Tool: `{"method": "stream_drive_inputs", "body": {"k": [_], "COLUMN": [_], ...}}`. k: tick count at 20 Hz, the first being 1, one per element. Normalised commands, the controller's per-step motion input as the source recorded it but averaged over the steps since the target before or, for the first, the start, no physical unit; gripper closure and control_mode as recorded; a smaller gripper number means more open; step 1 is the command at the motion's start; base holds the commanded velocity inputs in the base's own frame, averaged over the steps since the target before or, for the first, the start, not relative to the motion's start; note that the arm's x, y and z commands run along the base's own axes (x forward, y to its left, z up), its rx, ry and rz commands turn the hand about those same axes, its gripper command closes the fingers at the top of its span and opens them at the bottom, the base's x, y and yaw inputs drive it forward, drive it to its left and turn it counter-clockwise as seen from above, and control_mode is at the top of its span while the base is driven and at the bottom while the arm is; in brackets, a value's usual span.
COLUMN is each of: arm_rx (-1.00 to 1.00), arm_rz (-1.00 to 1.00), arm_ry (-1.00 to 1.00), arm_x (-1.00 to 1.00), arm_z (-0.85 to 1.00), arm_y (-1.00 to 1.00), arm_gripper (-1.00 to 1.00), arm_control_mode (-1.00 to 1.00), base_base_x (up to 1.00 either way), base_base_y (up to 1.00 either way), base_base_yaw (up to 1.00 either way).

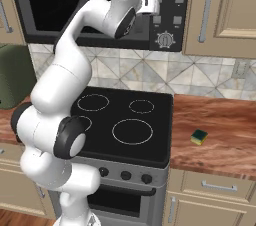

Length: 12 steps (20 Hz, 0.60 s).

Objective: Place the sponge inside the microwave to prepare for sanitizing.

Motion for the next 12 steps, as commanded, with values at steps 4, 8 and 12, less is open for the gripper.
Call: {"method": "stream_drive_inputs", "body": {"k": [4, 8, 12], "arm_rx": [0.00, 0.00, -0.06], "arm_rz": [-0.01, -0.12, -0.39], "arm_ry": [-0.04, 0.00, 0.08], "arm_x": [0.01, 0.00, 0.04], "arm_z": [-0.01, 0.00, 0.00], "arm_y": [0.00, 0.00, 0.00], "arm_gripper": [1.00, 1.00, 1.00], "arm_control_mode": [-1.00, -1.00, -1.00], "base_base_x": [0.00, 0.00, 0.00], "base_base_y": [0.00, 0.00, 0.00], "base_base_yaw": [0.00, 0.00, 0.00]}}
